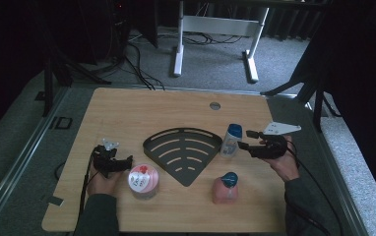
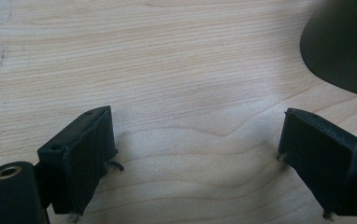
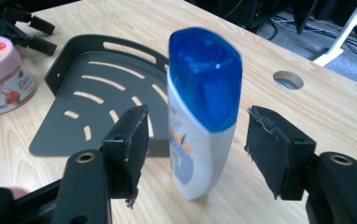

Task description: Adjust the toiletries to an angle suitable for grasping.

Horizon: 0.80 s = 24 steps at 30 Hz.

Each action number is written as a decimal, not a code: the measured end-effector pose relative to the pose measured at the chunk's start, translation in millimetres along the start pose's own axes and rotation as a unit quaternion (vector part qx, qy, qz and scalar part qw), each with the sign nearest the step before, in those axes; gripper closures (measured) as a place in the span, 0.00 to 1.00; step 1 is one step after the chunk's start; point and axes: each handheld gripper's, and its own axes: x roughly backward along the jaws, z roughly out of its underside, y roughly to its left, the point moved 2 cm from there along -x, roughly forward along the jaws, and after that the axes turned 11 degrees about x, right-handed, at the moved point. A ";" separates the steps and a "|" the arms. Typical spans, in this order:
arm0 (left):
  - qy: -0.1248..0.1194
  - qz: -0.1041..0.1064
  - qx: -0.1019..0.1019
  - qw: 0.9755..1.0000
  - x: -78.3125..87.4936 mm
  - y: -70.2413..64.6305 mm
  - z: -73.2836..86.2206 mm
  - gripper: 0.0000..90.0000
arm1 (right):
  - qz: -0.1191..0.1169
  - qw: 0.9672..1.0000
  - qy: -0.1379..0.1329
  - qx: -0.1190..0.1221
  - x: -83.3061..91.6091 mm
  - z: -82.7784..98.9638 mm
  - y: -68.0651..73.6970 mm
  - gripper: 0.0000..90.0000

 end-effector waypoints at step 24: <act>0.000 0.000 0.000 1.000 0.1 -0.6 0.3 0.12 | -0.086 0.992 0.054 0.077 5.5 18.3 54.4 1.00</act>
